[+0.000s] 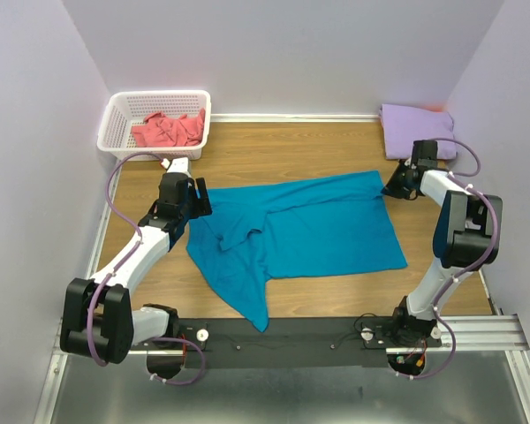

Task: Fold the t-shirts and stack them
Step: Fold the tshirt

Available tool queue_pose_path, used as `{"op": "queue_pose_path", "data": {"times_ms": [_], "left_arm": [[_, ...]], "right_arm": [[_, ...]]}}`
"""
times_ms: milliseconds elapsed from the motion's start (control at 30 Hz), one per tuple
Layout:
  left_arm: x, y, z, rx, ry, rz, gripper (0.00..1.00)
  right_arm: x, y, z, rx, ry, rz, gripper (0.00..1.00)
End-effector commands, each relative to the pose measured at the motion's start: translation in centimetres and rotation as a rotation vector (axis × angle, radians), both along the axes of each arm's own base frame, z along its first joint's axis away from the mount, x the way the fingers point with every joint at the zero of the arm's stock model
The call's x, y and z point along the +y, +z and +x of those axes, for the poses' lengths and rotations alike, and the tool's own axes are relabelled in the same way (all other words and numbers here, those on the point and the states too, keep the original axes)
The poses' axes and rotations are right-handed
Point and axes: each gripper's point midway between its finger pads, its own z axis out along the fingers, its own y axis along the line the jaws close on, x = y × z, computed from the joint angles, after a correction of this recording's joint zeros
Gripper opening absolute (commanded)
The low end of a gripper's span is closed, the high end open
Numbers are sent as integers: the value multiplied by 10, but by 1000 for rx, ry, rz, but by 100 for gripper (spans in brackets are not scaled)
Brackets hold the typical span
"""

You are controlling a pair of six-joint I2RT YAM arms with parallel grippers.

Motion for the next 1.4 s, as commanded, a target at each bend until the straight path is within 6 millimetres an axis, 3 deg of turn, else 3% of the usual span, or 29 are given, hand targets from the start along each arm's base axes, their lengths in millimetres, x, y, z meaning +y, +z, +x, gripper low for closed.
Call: {"op": "queue_pose_path", "data": {"times_ms": [0, 167, 300, 367, 400, 467, 567, 633, 667, 800, 833, 867, 900, 1000, 1033, 1133, 1200, 1367], "left_arm": [[0, 9, 9, -34, 3, 9, 79], [1, 9, 9, -35, 8, 15, 79], [2, 7, 8, -30, 15, 17, 79], [3, 6, 8, -22, 18, 17, 79], [3, 5, 8, -18, 20, 15, 79], [2, 1, 7, -4, 23, 11, 79], [1, -6, 2, 25, 25, -1, 79], [0, -9, -1, 41, 28, -9, 79], [-1, -11, -3, 52, 34, -23, 78], [-5, -18, -15, 112, 51, -72, 75], [-7, -20, -18, 124, 51, -87, 73], [-12, -22, -22, 140, 38, -114, 73], [-15, -26, -27, 157, 44, -143, 73], [-30, -28, -38, 179, 1, -225, 72], [-33, -31, -44, 189, 0, -252, 72], [-43, -40, -58, 218, -26, -296, 72], [-46, -46, -66, 234, -42, -311, 72], [-51, -46, -74, 228, -67, -323, 72]], "right_arm": [[-1, 6, -2, 9, 28, -18, 17], [-11, 2, -5, 26, -16, -61, 2], [-23, -2, -9, 44, -32, -129, 1], [-26, -5, -10, 56, -40, -145, 9], [-27, -4, -10, 56, -38, -148, 20], [-33, -2, -10, 61, -52, -179, 30], [-32, 13, -7, 35, -55, -189, 37], [-16, 30, -4, -10, -13, -181, 38], [-7, 36, -1, -28, 10, -175, 38], [90, 58, -6, -100, 240, -14, 38], [128, 57, -17, -93, 302, 31, 38], [154, 65, -21, -127, 348, 91, 38], [184, 59, -35, -104, 372, 156, 38], [234, 69, -47, -152, 437, 286, 38], [258, 66, -61, -130, 459, 334, 39], [305, 68, -75, -143, 507, 454, 40], [325, 68, -82, -161, 538, 520, 40], [357, 50, -98, -120, 556, 605, 42]]}}
